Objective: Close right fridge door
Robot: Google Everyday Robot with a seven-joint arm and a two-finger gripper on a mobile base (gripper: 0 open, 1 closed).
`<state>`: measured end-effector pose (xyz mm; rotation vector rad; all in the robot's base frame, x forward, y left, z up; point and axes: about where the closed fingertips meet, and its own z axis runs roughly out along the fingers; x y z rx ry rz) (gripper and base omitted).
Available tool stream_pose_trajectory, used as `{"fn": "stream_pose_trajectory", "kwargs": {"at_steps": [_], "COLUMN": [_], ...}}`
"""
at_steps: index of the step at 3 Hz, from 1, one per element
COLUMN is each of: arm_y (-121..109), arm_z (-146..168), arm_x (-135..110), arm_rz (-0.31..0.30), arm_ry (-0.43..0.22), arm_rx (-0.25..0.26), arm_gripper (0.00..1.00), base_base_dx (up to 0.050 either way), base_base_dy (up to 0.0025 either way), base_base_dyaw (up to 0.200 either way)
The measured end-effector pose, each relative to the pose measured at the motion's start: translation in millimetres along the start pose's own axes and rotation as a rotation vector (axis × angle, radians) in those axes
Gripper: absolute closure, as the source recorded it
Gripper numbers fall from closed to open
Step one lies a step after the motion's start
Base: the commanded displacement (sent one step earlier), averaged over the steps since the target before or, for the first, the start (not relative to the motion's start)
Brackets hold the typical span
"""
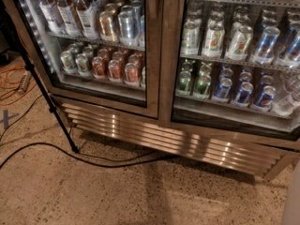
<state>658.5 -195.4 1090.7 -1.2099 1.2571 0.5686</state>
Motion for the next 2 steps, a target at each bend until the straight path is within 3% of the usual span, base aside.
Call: {"fn": "stream_pose_trajectory", "kwargs": {"at_steps": [1,2], "arm_y": [0.0,0.0], "arm_z": [0.1,0.1], "arm_x": [0.0,0.0], "arm_rz": [0.000,0.000], "arm_ry": [0.000,0.000], "arm_rx": [0.000,0.000], "arm_gripper": [0.00,0.00], "base_base_dx": [0.050,0.000], "base_base_dy": [0.00000,0.00000], "base_base_dyaw": [0.000,0.000]}}
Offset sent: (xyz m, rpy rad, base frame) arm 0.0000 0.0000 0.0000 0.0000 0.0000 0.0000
